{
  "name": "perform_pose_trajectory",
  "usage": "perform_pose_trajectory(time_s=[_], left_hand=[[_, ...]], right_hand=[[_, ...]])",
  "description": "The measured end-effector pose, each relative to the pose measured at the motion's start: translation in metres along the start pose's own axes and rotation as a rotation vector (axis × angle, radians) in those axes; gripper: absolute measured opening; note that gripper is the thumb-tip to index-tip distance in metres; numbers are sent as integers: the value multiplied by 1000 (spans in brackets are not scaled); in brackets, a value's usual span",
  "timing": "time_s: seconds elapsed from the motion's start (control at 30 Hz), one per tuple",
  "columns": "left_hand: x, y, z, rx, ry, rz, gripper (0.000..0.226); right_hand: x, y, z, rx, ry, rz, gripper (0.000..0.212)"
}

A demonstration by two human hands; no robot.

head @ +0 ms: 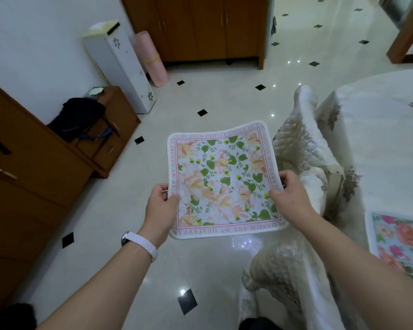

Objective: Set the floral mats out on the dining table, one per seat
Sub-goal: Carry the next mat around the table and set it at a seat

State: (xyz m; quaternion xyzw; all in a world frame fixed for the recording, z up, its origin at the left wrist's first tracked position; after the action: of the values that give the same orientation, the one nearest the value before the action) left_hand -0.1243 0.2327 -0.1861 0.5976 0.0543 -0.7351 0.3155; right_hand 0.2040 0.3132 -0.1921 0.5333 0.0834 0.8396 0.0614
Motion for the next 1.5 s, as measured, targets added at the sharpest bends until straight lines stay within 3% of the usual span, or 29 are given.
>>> perform_pose_trajectory(time_s=[0.3,0.6,1.03,1.27,1.5], left_hand=[[-57,-63,-21,-33,-50,-46,13],[-71,-171,-51,130,-38,-67,15],[-155,-385,-58,333,122,-94,18],[-194,-432,-127,474,133,-101,17],[-220,-451,-238,619,79,-92,16]], right_hand=[[42,-65,3,-38,7,28,27],[49,-124,-20,-131,4,-68,26],[162,-244,-82,-371,-65,-90,27],[171,-273,-49,-510,-59,-133,28],[137,-307,10,-658,-86,-206,26]])
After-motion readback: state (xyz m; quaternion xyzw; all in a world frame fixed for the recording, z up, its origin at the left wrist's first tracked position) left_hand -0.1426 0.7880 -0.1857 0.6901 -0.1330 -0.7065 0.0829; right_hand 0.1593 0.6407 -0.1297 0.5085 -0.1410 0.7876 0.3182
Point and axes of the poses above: each hand's wrist, its own y-axis away from the middle knuckle, its own z-axis out of the back of the hand, x = y × z, the point moved 9 cm from there along -y, towards the middle knuckle, and after that the axes turned 1 degree about -x, right-handed, at the moved point
